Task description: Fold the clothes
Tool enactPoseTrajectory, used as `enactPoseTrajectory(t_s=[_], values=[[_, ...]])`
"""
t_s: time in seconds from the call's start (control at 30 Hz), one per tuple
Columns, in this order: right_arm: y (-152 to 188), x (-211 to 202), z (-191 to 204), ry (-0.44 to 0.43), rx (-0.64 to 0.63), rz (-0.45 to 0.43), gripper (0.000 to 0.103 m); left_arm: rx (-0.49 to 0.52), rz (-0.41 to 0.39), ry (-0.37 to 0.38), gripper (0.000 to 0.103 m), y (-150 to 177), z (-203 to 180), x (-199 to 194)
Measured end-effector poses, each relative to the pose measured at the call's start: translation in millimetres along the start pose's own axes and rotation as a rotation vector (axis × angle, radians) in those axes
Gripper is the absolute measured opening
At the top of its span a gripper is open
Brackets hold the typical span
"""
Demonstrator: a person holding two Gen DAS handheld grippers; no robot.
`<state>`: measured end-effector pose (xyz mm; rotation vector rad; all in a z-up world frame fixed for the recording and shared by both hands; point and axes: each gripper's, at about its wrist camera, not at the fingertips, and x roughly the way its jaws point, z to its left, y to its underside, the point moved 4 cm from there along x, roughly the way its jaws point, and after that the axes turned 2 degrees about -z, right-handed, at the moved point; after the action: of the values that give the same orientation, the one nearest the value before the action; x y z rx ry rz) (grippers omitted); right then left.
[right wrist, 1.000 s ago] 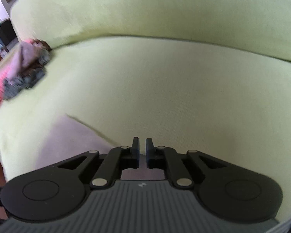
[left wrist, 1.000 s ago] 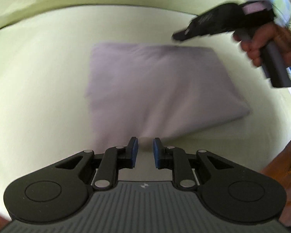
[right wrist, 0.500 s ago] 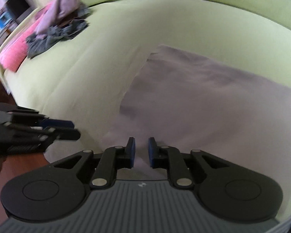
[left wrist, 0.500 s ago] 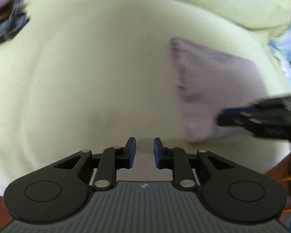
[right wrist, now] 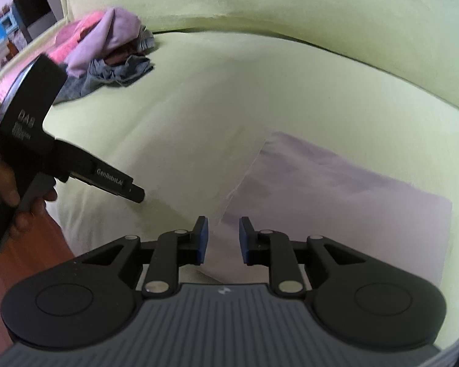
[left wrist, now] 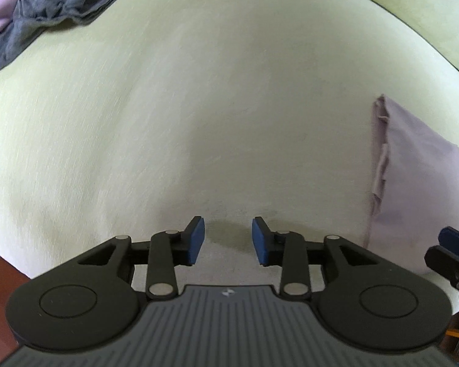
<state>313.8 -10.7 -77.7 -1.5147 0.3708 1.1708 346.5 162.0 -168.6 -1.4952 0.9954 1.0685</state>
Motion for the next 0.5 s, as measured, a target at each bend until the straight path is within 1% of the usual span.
enactPoseTrajectory(t_s=[0.03, 0.1, 0.2, 0.27, 0.4, 0.5], values=[[0, 1, 2, 0.019, -0.005, -0.006, 0.02, 0.001, 0.001, -0.003, 0.041, -1, 1, 2], [-1, 3, 3, 0.047, -0.009, -0.015, 0.026, -0.004, 0.005, 0.002, 0.041, -2, 2, 5], [-5, 14, 7, 0.12, -0.004, -0.033, 0.03, 0.005, -0.004, 0.015, 0.041, -7, 1, 7], [-7, 21, 9, 0.139, 0.0, -0.036, 0.03, 0.013, -0.007, 0.033, 0.041, -10, 0, 9], [-13, 44, 16, 0.205, 0.006, -0.04, 0.03, 0.051, -0.022, 0.059, 0.043, -18, -4, 14], [-17, 57, 17, 0.28, -0.004, -0.048, 0.03, 0.077, -0.03, 0.083, 0.044, -25, -7, 17]])
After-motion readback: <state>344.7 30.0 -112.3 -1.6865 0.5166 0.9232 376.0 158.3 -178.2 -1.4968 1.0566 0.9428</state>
